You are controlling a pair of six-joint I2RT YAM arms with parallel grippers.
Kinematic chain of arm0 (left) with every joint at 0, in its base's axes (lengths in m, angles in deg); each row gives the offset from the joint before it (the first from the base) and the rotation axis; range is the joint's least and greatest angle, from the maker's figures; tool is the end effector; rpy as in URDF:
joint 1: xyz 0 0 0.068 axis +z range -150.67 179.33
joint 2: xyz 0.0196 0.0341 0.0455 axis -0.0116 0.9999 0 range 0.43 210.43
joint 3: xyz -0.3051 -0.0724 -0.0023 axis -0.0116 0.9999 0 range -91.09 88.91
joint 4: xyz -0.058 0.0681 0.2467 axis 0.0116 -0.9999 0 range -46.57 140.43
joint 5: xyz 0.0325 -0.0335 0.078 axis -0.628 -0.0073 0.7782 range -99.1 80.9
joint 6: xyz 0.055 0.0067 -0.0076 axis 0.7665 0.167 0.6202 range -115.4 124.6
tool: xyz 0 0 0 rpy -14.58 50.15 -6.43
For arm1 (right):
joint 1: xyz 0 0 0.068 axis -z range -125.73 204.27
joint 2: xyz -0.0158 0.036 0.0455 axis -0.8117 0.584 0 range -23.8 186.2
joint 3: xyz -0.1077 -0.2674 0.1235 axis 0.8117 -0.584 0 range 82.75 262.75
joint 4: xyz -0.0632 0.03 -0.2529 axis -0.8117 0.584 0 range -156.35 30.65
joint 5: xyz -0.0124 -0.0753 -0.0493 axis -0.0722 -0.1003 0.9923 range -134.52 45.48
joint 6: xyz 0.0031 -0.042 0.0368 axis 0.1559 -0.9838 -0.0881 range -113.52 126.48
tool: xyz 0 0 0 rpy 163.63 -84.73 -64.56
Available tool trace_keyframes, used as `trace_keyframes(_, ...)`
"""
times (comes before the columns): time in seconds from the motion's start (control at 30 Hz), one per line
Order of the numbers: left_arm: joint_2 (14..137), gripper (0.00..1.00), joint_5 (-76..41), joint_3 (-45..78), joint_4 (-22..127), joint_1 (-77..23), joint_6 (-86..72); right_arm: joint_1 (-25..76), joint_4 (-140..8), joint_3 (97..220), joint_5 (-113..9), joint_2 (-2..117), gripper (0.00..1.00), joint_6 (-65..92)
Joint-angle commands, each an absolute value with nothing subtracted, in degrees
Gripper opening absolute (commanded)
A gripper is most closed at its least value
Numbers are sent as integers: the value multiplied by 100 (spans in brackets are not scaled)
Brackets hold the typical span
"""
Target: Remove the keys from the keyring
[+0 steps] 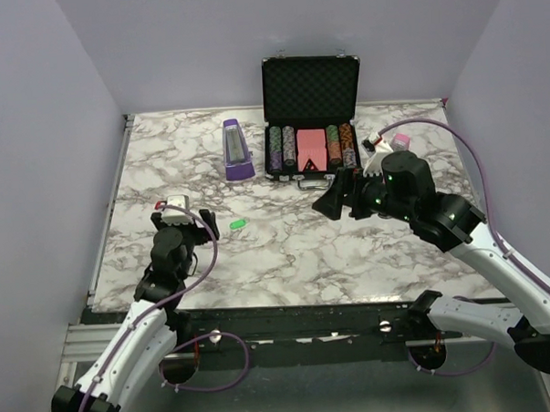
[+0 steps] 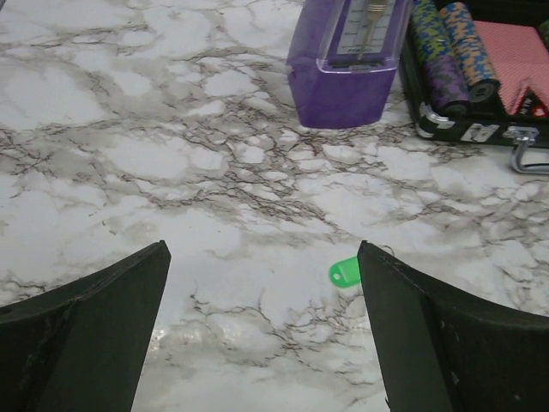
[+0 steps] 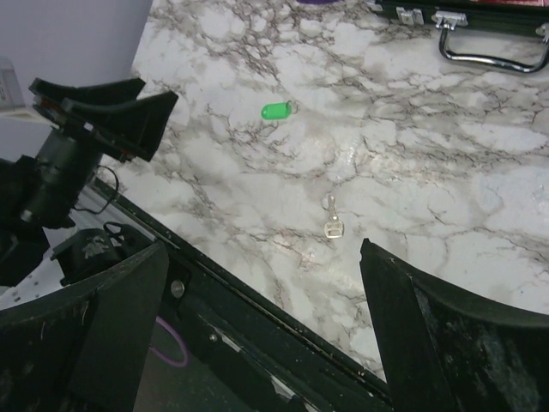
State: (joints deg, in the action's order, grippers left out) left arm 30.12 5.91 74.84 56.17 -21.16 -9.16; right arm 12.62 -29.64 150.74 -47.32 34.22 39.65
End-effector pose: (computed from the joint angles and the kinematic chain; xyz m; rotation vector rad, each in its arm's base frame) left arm 0.1130 -0.0317 0.2375 -0.0896 1.7397 -0.2108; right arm 0.1409 0.1278 0.4241 -0.1911 2.1412 0.8460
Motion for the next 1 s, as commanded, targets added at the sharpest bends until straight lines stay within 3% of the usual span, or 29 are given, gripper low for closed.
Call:
trace_keyframes(0.0, 3715, 99, 410, 7519, 7088, -1659, -630, 1225, -3304, 14700, -4627, 3324, 100, 3935)
trace_keyframes(0.3, 5306, 99, -223, 7431, 8496, -455, -498, 1234, -3471, 14384, -4285, 3412, 100, 3961)
trace_keyframes(0.5, 5738, 99, -356, 7713, 9409, -260, -560, 1234, -3752, 14033, -4364, 3202, 100, 4040)
trace_keyframes(0.97, 6679, 99, -1735, 6896, 9183, -154, -305, 1225, -3963, 13795, -4197, 3096, 100, 4163)
